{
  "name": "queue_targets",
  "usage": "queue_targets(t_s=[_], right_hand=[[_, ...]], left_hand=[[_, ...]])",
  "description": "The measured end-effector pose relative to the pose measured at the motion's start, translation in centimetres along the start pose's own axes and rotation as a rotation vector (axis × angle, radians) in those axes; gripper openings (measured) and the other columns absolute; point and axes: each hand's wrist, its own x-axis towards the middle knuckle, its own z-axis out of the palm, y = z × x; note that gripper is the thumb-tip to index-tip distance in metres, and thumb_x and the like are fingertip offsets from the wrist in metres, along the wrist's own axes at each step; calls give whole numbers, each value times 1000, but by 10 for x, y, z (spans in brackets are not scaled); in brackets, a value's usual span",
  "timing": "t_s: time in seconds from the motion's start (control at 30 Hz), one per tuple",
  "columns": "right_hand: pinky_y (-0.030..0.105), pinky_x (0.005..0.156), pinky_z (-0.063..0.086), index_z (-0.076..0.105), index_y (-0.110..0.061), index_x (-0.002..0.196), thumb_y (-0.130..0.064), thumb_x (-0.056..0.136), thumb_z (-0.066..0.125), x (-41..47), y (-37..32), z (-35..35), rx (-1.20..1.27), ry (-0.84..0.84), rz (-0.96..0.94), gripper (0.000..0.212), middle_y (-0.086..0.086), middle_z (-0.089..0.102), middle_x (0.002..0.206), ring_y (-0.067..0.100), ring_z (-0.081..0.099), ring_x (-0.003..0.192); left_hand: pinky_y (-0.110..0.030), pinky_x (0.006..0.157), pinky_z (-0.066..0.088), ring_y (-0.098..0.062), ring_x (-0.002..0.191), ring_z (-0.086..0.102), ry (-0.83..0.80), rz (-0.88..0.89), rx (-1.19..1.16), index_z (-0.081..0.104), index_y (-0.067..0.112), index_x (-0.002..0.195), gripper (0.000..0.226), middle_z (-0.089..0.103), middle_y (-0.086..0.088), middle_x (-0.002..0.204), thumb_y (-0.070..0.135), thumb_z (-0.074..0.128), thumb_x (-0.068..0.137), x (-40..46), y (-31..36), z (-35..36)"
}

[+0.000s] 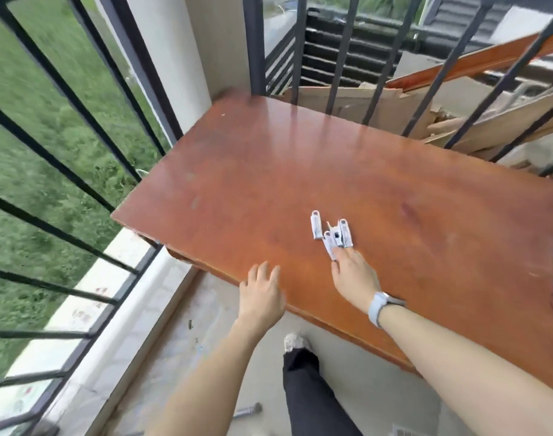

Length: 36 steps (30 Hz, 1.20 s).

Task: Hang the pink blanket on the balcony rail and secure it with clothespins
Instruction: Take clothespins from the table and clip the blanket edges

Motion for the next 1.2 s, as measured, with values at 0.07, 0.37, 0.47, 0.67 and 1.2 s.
queue_targets(t_s=[0.07,0.37,0.47,0.67,1.2], right_hand=[[38,85,41,38,-16,132,-18,93,37,37,7,-3,-60,-32,-12,39,10,49,126,29,43,115],[34,84,39,50,-8,108,-16,92,44,104,7,12,-205,-237,-40,19,9,50,116,26,40,117],[33,88,35,55,-13,92,-18,90,49,109,5,6,-97,-377,-86,8,11,49,109,27,43,113],[17,77,26,47,-24,64,-14,81,64,96,-34,-18,241,-426,-234,26,-7,43,95,10,44,94],[53,76,48,44,-31,113,-14,90,53,-111,-333,2,722,-605,-991,30,14,58,82,42,60,77]], left_hand=[[-48,110,19,-30,140,5,-56,-25,32,18,21,140,57,12,-10,152,33,41,90,25,2,4],[-54,113,2,-31,140,-12,-219,-118,69,1,30,142,73,-11,-6,154,49,44,86,64,-8,26],[-52,113,3,-29,140,-10,-227,-119,20,7,29,142,69,-7,-5,154,45,47,87,66,-9,22],[-42,113,18,-26,138,16,-23,-288,-342,29,17,137,49,19,-9,151,29,43,92,49,-26,-7],[-35,87,47,-25,104,56,1092,-736,-109,54,8,115,34,59,-10,114,18,42,86,-275,-140,-142]])
